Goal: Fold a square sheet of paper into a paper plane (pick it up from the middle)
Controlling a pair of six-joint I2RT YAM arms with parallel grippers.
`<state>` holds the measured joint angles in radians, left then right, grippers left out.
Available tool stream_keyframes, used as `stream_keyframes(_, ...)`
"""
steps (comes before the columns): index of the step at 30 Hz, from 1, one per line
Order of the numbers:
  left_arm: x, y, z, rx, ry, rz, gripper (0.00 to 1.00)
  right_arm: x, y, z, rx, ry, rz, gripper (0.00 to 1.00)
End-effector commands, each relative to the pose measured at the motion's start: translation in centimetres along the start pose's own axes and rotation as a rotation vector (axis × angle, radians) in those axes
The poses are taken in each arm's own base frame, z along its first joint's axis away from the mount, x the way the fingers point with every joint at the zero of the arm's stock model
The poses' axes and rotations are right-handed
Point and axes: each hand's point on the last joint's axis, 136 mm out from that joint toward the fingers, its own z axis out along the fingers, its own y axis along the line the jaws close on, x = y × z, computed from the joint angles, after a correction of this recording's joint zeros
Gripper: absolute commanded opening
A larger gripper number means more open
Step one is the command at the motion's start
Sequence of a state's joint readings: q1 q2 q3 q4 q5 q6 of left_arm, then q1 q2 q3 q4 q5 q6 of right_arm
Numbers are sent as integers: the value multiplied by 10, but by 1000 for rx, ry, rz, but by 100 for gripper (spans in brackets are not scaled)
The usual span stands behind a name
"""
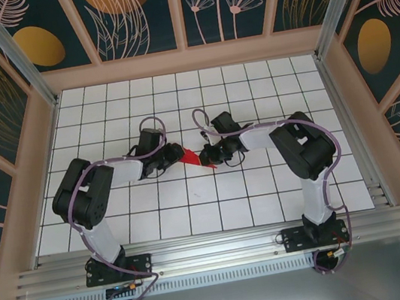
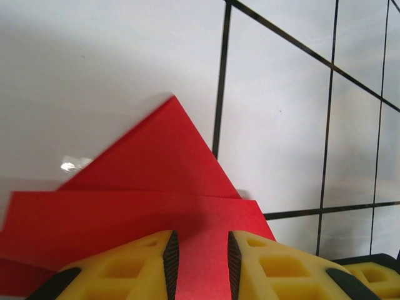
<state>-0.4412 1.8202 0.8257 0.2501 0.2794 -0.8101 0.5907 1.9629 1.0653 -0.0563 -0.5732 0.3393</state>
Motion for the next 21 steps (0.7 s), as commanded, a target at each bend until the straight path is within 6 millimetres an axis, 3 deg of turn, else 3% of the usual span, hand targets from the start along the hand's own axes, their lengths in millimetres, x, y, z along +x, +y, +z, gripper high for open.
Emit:
stream_keyframes(1, -8, 58, -3, -193, -40, -15, 30, 45, -68, 14, 223, 121, 91, 11)
stream_keyframes(8, -13, 67, -10, -221, -61, -26, 31, 45, -71, 15, 232, 125, 95, 11)
stream_keyframes(13, -16, 63, -16, -211, -76, -22, 31, 46, -71, 16, 233, 128, 94, 10)
stream_keyframes(21, -32, -6, -50, 19, -140, 92, 37, 46, -67, 17, 214, 130, 87, 10)
